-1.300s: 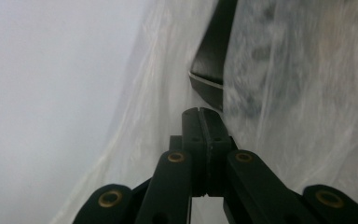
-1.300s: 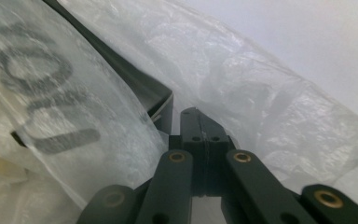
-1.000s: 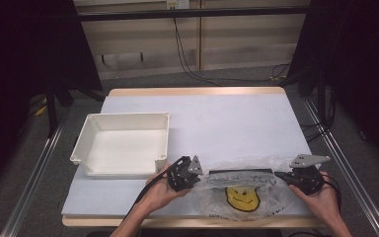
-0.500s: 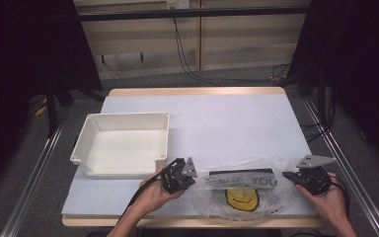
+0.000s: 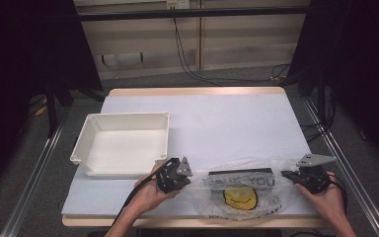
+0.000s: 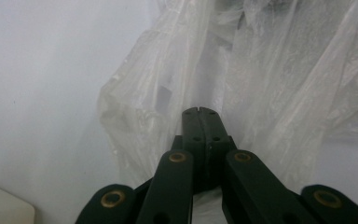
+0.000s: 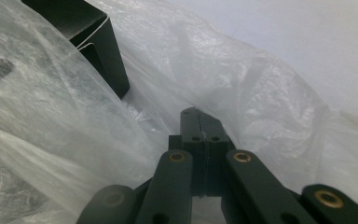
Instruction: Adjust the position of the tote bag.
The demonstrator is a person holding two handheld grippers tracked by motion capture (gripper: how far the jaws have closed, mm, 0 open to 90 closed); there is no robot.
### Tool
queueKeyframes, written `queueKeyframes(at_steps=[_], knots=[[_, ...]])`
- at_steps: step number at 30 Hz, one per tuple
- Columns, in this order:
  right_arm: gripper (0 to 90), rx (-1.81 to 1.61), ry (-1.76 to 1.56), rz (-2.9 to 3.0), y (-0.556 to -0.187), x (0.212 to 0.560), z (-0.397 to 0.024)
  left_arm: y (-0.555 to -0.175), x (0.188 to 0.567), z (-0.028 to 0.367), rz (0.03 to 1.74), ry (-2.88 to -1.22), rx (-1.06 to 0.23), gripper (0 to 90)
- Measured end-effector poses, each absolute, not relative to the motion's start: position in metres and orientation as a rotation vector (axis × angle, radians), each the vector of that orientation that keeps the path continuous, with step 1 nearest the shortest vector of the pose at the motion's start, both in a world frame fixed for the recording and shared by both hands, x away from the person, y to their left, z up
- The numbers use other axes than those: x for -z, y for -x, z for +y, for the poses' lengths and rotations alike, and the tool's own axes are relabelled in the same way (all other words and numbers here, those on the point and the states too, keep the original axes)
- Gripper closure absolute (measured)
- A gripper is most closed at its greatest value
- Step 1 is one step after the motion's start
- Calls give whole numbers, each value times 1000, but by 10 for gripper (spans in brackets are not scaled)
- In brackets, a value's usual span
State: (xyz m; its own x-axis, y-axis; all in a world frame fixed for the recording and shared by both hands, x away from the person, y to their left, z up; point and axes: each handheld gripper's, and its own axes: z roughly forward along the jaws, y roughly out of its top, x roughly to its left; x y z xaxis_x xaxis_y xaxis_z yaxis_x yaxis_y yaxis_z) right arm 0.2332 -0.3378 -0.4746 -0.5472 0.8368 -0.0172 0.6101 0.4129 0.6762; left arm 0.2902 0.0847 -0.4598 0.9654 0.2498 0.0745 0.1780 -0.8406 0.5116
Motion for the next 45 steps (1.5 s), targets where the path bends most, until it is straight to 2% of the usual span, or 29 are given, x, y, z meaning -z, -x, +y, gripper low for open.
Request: queueKeyframes(at_steps=[5, 17, 25, 35, 45], knots=[[900, -851, -1235, 2304, -232, 474, -338, -287, 458, 82, 292, -2635, -238, 900], [900, -852, -1303, 2268, -231, 474, -346, -287, 459, 85, 328, -2607, -217, 900], [900, -1102, -1234, 2261, -226, 461, -339, -295, 455, 96, 375, -2446, -96, 900], [900, -1256, -1167, 2238, -214, 443, -331, -289, 437, 98, 374, -2309, -74, 900], [900, -1338, -1075, 2270, -217, 430, -303, -289, 424, 78, 336, -2253, -35, 900]])
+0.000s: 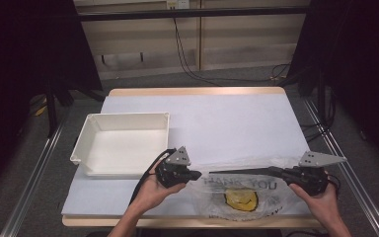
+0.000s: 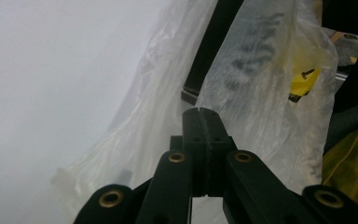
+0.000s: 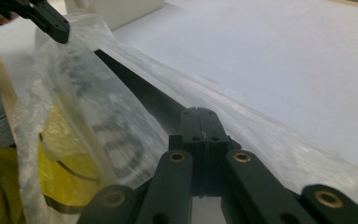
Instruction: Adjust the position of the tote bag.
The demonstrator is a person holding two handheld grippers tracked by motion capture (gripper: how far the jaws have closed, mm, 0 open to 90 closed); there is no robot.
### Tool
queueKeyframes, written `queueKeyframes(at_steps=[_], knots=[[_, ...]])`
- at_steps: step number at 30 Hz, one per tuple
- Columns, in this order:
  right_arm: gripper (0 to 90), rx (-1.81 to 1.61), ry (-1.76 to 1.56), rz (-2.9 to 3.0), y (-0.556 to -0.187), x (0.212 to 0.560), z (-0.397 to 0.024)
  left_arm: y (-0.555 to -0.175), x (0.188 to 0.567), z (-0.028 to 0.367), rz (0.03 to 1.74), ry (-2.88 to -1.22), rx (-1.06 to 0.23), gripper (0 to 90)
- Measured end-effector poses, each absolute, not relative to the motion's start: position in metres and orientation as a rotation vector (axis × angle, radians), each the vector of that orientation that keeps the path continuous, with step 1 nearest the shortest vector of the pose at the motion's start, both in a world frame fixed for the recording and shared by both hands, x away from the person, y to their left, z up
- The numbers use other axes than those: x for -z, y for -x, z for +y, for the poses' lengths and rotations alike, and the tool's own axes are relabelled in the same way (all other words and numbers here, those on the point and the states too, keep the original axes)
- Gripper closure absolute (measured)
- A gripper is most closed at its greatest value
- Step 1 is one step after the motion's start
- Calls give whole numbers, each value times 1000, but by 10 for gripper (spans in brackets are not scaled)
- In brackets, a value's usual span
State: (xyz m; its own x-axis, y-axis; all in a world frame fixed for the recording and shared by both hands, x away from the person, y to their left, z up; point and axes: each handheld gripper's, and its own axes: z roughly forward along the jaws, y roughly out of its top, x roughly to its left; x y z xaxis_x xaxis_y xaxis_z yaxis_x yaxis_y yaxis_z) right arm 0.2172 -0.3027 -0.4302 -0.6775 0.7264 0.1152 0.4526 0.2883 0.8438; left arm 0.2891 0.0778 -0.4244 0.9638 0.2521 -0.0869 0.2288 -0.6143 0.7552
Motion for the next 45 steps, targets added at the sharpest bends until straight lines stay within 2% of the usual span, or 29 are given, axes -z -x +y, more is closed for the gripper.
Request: queueKeyframes(at_steps=[6, 15, 18, 23, 35, 45], knots=[[900, -1377, -1022, 2310, -225, 425, -281, -302, 414, 56, 310, -2223, -7, 900], [900, -1361, -966, 2392, -240, 433, -245, -305, 427, 22, 252, -2262, 67, 900], [900, -1364, -942, 2432, -237, 437, -240, -300, 427, 19, 225, -2276, 84, 900], [900, -1366, -909, 2471, -224, 442, -234, -316, 426, 17, 285, -2230, 103, 900], [900, -1339, -883, 2564, -207, 464, -225, -345, 444, -10, 346, -2304, 148, 900], [900, -1270, -895, 2618, -206, 481, -220, -350, 465, -24, 368, -2404, 160, 900]])
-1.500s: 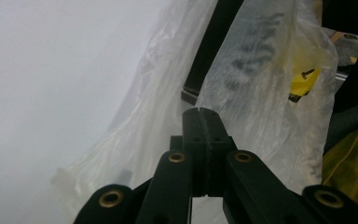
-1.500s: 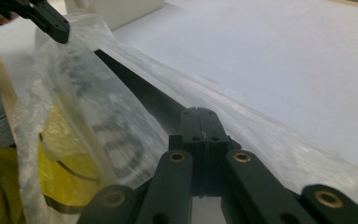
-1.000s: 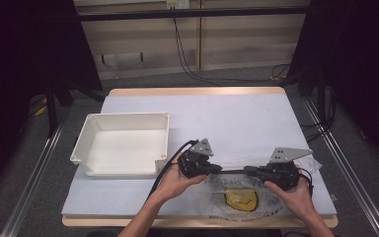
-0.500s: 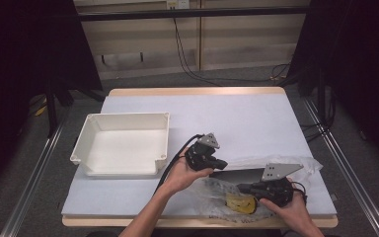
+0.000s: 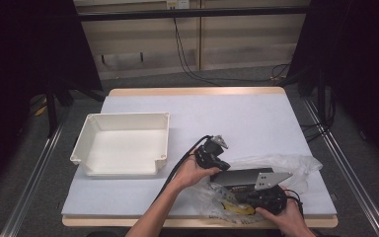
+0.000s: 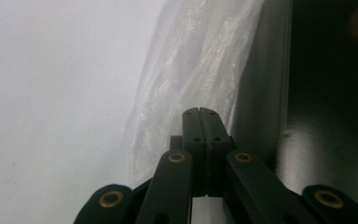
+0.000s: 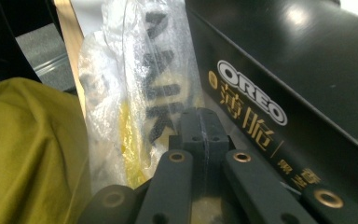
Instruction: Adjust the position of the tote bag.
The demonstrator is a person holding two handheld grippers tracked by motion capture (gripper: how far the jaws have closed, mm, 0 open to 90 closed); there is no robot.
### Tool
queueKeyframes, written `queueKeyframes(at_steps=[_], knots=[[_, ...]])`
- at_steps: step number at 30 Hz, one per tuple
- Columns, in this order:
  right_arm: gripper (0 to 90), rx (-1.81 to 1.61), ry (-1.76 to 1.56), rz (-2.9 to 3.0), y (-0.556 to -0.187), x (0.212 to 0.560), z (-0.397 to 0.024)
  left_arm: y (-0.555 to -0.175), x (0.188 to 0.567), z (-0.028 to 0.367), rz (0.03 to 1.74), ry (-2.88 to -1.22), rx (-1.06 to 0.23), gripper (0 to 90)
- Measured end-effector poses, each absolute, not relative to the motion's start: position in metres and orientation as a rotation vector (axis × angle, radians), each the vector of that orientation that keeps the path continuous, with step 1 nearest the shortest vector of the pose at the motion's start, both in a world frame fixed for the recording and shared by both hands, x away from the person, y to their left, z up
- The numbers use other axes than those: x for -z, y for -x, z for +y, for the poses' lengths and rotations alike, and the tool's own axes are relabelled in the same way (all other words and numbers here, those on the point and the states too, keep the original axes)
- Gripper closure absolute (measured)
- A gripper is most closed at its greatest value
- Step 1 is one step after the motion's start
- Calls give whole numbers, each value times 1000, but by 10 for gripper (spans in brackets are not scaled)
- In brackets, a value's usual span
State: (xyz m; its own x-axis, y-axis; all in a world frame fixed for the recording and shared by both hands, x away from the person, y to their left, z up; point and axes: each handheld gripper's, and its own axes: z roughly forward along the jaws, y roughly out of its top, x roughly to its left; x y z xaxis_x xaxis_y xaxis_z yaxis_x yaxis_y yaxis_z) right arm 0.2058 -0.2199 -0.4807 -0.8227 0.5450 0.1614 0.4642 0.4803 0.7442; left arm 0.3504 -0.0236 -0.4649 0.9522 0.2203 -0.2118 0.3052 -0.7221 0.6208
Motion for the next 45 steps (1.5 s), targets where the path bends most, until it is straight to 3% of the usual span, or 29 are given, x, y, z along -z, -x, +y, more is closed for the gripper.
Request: queueKeyframes(at_steps=[24, 35, 45], knots=[[900, -1251, -752, 2722, -178, 482, -211, -368, 471, -24, 456, -2381, 128, 900], [900, -1401, -899, 2447, -186, 449, -255, -347, 440, -1, 383, -2285, 33, 900], [900, -1397, -1050, 2225, -201, 420, -303, -306, 417, 45, 333, -2189, -20, 900]])
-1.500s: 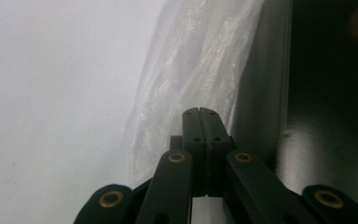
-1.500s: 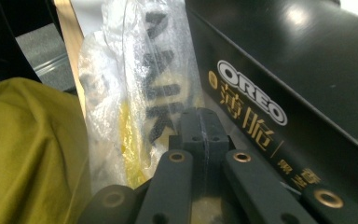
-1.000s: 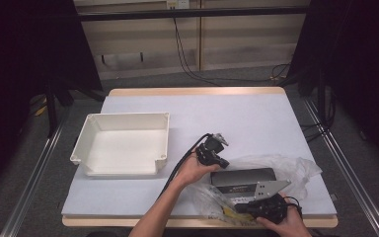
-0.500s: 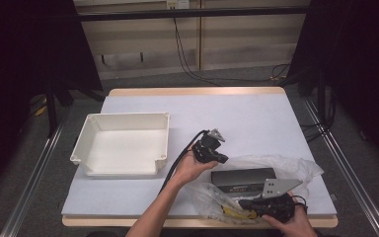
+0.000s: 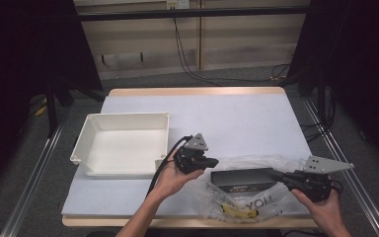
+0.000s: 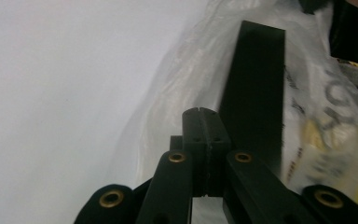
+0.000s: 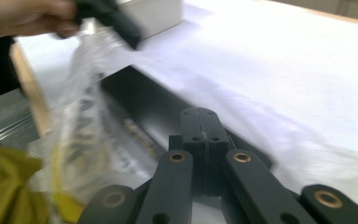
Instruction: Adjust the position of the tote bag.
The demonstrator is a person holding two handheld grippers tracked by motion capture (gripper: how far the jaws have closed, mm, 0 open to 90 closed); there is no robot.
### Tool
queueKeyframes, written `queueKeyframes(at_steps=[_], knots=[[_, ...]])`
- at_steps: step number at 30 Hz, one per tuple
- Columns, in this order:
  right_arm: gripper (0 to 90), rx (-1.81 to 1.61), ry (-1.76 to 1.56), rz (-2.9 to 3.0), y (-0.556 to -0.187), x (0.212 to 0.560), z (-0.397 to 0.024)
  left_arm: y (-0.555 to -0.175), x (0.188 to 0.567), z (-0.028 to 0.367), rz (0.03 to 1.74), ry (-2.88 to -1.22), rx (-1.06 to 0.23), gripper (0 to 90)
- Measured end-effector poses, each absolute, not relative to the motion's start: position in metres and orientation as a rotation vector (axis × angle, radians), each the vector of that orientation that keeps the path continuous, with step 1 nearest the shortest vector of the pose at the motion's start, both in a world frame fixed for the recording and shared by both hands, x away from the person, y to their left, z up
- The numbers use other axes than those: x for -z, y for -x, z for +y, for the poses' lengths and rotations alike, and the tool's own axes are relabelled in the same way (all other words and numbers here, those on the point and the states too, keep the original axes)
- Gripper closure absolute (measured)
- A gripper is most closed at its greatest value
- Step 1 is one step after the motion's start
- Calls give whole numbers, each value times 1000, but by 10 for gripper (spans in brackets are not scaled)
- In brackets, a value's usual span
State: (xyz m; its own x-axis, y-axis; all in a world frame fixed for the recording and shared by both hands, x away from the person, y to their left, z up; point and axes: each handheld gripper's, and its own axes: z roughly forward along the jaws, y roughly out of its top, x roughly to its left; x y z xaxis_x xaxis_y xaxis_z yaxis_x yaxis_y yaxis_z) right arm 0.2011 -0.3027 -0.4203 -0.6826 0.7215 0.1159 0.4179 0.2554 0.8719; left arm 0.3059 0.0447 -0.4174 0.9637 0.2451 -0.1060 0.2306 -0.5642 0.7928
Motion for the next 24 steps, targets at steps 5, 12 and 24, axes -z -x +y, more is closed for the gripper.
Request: queueKeyframes(at_steps=[5, 12, 24], knots=[[900, -1352, -1102, 2216, -214, 426, -314, -278, 426, 70, 318, -2175, 5, 900], [900, -1296, -1194, 2183, -231, 438, -323, -272, 457, 77, 335, -2244, 72, 900], [900, -1140, -1302, 2230, -256, 466, -328, -263, 471, 82, 287, -2322, 107, 900]])
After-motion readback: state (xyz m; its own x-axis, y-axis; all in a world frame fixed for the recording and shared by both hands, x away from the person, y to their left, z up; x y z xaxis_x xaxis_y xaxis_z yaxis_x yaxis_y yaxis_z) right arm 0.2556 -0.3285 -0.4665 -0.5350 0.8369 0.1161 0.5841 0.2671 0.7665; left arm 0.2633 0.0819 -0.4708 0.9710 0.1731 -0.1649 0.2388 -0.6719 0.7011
